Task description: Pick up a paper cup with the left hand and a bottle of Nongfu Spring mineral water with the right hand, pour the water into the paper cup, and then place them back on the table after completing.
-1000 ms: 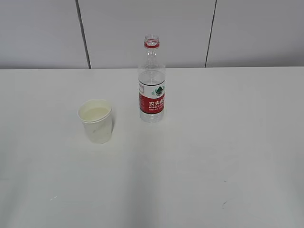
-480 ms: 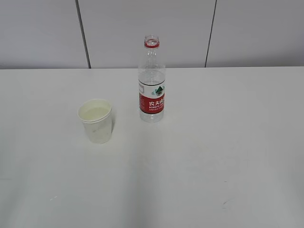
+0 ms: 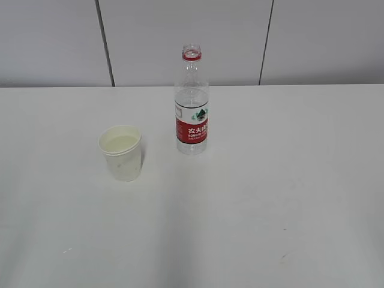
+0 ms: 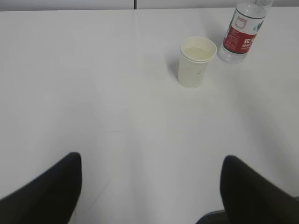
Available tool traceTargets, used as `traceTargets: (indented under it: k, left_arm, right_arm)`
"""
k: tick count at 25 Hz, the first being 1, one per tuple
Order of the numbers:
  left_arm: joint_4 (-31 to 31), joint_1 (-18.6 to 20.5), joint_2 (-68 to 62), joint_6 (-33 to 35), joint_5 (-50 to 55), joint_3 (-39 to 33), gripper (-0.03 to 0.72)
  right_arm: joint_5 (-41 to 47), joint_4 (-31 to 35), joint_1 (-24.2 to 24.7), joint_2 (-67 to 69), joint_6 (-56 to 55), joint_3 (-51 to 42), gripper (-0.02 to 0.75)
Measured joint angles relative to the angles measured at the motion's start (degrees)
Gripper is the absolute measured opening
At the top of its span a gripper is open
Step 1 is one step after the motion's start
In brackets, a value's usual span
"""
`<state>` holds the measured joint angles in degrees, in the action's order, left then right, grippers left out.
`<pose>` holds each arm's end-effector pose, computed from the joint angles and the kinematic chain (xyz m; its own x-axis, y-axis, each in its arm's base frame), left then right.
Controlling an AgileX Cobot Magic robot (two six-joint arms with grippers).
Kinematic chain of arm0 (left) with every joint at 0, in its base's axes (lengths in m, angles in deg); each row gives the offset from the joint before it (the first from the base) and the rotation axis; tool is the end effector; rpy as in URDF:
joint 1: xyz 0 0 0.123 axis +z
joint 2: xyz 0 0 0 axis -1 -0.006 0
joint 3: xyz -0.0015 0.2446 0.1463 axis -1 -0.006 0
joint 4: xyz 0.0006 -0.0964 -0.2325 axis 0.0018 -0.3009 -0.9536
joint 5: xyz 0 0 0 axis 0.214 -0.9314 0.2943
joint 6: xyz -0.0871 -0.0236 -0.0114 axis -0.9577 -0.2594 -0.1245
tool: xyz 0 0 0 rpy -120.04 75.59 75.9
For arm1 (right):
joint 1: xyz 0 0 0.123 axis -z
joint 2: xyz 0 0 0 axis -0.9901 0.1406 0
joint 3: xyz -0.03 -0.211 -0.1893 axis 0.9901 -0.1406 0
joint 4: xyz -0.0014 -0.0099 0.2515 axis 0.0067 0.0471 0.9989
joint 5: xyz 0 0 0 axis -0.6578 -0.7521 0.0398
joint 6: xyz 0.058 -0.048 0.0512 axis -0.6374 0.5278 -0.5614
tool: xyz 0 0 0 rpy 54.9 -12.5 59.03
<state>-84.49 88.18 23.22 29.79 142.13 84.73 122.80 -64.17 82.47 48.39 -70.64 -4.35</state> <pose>-0.0112 -0.0090 0.2822 -0.4711 -0.0388 -0.8812 0.0914 0.9915 -0.0926 -0.0114 -0.0103 0.2705 -0.5188 -0.0722 -0.8519 0.0679 0.9898 -0.1252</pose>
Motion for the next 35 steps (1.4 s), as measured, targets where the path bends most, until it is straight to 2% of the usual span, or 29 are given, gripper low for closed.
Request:
traceTargets:
  k: [35]
  left_arm:
    - [-0.03,0.00,0.00,0.00,0.00,0.00,0.511]
  right_arm:
    - [0.00,-0.35,0.00,0.00,0.00,0.00,0.587]
